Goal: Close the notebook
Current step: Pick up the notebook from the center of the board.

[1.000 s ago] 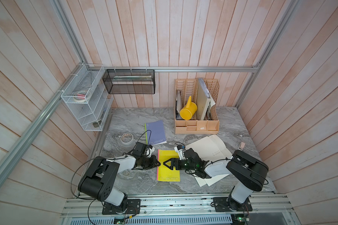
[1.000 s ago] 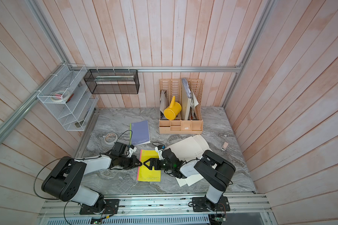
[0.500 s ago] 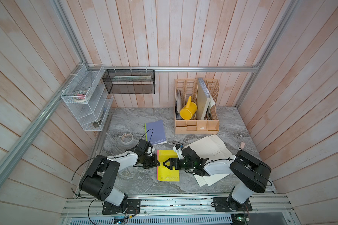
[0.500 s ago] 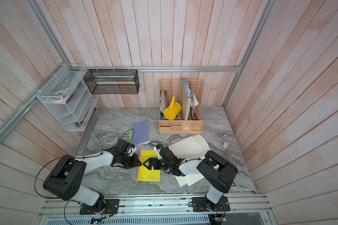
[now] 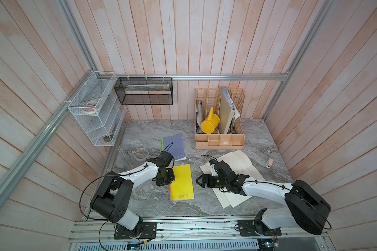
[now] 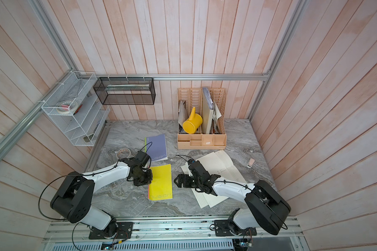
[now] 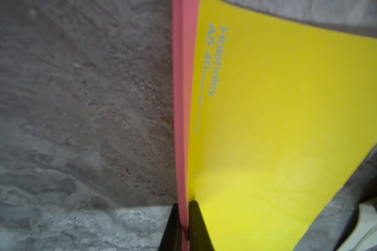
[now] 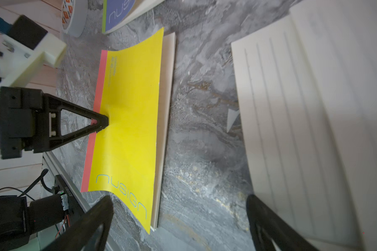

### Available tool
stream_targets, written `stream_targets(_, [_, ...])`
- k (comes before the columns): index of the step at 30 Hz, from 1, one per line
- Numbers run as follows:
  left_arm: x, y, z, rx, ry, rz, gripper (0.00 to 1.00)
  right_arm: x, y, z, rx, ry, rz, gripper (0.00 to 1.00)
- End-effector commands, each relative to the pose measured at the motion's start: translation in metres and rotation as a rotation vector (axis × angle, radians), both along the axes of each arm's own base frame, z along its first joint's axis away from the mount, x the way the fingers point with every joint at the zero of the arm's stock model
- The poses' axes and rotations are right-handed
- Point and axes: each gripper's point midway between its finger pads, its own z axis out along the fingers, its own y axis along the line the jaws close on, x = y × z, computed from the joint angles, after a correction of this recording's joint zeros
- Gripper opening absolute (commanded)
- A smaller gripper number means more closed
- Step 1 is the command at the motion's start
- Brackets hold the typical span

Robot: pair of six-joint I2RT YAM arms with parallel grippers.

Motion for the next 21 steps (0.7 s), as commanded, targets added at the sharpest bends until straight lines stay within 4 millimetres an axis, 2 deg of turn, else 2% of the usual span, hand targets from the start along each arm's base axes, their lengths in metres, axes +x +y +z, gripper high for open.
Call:
stream_targets(1, [-0.039,0.048,-0.021,0.257,0.149,0.01,0.0,0.002,-0.02,0.0,-0.055,-0.013,-0.006,0.96])
stream_targets(9, [-0.028,0.053,0.022,0.335,0.109,-0.016,0.0,0.01,-0.037,0.003,-0.036,-0.025,-0.043,0.97])
stream_targets(13, [-0.015,0.033,0.044,0.241,0.073,-0.038,0.0,0.01,-0.036,0.007,-0.025,-0.034,-0.037,0.96])
stream_targets(19, [0.017,0.009,0.113,0.148,-0.043,-0.084,0.0,0.011,-0.037,0.008,-0.018,-0.038,-0.035,0.97])
stream_targets(21, [0.03,-0.002,0.143,0.113,-0.088,-0.104,0.0,0.011,-0.039,0.006,-0.021,-0.037,-0.038,0.96])
